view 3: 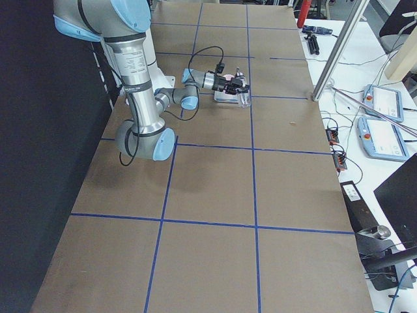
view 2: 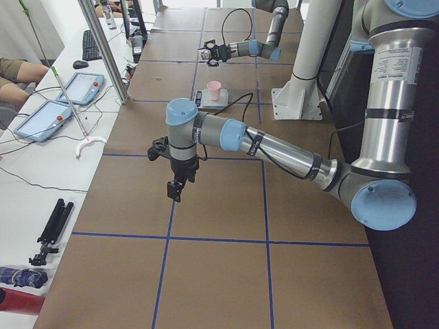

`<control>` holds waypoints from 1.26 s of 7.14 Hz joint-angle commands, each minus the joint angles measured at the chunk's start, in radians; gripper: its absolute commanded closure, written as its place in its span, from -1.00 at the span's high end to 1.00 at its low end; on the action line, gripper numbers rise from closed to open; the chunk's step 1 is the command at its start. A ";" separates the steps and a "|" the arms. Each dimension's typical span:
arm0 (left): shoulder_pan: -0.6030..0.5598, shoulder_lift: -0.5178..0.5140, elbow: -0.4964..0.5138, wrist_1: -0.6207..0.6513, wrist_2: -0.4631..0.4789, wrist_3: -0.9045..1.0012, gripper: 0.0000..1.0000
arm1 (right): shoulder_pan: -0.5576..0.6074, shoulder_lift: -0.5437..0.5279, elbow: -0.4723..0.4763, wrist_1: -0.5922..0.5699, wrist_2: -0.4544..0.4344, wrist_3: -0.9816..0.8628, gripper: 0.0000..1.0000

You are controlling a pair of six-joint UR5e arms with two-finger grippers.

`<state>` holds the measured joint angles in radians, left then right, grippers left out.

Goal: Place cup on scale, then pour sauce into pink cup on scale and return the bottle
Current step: 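Tilt the dispenser spout down over the pink cup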

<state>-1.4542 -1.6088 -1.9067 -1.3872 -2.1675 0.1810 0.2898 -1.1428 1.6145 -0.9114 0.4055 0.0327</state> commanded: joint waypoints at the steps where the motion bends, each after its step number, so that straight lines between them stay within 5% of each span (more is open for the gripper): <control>1: 0.000 0.000 0.000 0.000 0.000 0.000 1.00 | -0.023 0.026 -0.057 -0.006 -0.069 -0.002 -1.00; 9: 0.000 0.000 0.006 -0.001 -0.002 0.000 1.00 | -0.060 0.080 -0.145 -0.096 -0.278 -0.147 -1.00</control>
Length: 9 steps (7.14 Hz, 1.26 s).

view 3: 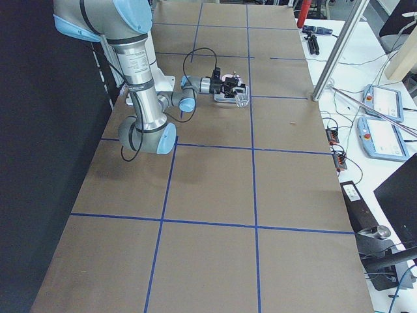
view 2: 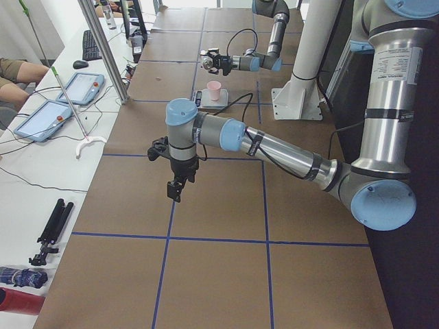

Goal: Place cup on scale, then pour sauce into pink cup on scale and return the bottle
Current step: 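Tilt the dispenser spout down over the pink cup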

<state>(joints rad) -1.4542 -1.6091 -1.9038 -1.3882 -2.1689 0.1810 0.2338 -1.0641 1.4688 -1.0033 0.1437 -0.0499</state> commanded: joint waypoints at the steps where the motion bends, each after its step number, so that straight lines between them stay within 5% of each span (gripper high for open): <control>1: 0.000 0.000 0.003 0.000 0.000 0.000 1.00 | -0.004 0.000 -0.001 -0.004 -0.022 -0.088 -1.00; 9: 0.000 0.000 0.003 0.002 0.000 0.000 1.00 | -0.010 0.003 0.005 -0.004 -0.053 -0.182 -1.00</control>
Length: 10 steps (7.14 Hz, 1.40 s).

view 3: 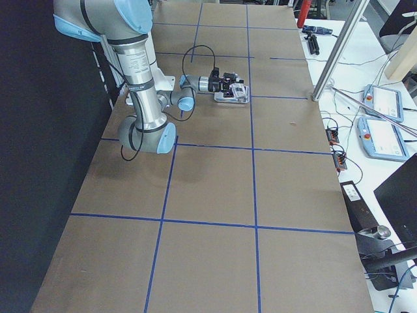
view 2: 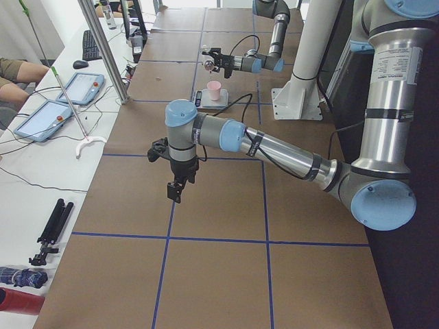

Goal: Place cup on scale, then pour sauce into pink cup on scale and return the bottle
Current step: 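Tilt the dispenser spout down over the pink cup, then hold the tilted dispenser over the pink cup with the right gripper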

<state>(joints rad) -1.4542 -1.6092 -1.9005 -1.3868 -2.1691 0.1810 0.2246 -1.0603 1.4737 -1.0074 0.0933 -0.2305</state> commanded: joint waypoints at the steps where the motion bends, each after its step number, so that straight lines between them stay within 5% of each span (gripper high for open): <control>1: 0.000 0.000 0.000 0.000 0.000 0.000 1.00 | -0.004 0.000 -0.001 0.000 -0.016 -0.007 -1.00; 10: -0.002 0.000 -0.003 0.003 0.000 0.000 1.00 | -0.019 0.006 -0.001 0.001 -0.049 -0.016 -1.00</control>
